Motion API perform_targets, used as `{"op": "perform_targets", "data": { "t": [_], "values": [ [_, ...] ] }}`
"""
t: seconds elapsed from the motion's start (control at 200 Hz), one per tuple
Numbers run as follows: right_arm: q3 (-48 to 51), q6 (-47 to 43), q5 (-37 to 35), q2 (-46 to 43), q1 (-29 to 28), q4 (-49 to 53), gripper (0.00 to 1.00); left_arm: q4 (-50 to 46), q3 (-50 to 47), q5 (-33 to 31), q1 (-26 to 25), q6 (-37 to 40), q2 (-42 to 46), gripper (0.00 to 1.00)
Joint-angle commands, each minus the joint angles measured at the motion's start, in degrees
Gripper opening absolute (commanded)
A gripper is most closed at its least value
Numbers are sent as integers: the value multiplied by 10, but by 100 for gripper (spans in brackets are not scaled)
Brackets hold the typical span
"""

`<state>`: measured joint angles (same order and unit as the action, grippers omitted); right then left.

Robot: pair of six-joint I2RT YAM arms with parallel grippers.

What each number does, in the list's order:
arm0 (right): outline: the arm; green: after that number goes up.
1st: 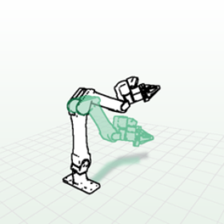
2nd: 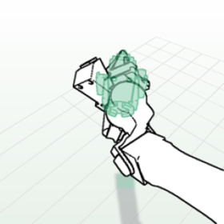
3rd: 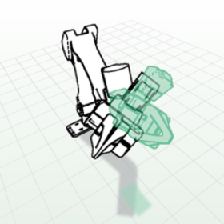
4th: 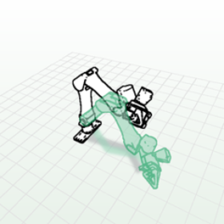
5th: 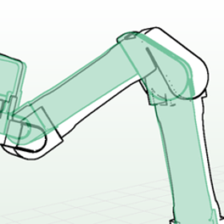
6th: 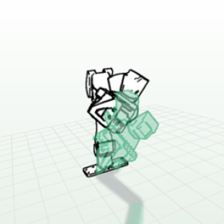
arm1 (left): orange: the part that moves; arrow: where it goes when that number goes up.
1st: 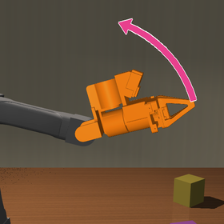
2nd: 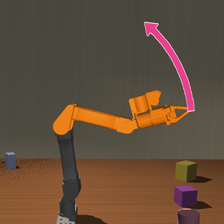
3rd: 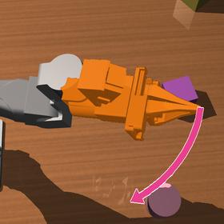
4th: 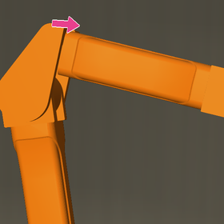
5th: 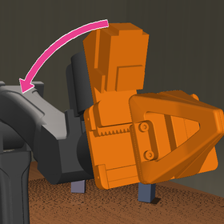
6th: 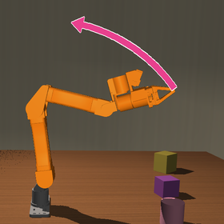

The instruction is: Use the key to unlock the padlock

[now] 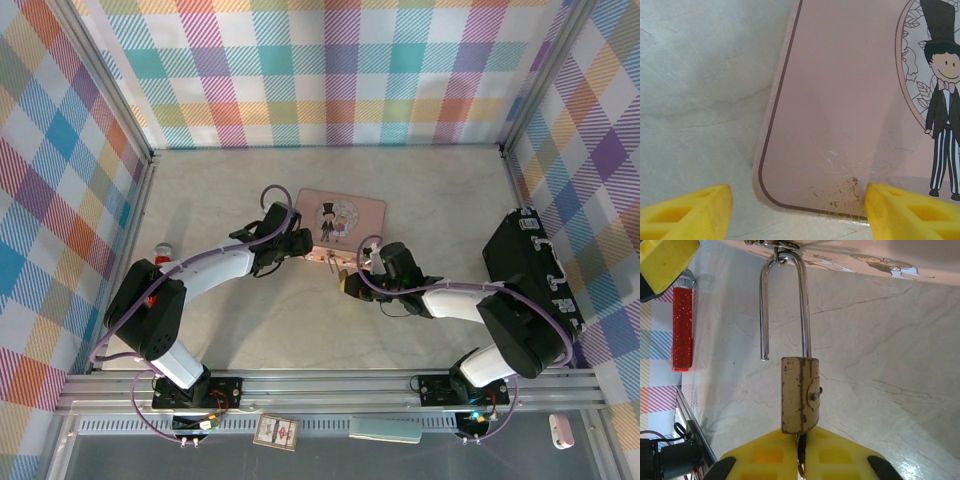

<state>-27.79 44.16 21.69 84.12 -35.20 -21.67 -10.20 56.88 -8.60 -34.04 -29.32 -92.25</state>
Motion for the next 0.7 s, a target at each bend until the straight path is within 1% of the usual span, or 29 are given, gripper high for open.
{"op": "perform_targets", "data": {
  "t": [0.0,0.15,0.425,0.635,0.7],
  "values": [
    [22,36,-21,7,14,43,12,-29,-31,23,-13,-3,-15,69],
    [28,35,-26,-2,20,44,18,-28,-43,19,-31,-12,-2,69],
    [33,2,-31,-41,34,92,31,-17,-50,24,-50,-26,-1,67],
    [34,-64,-57,-118,46,142,35,-13,-48,24,-81,-47,-5,67],
    [34,-86,-66,-135,47,143,36,-12,-49,24,-89,-53,-4,67]
  ]
}}
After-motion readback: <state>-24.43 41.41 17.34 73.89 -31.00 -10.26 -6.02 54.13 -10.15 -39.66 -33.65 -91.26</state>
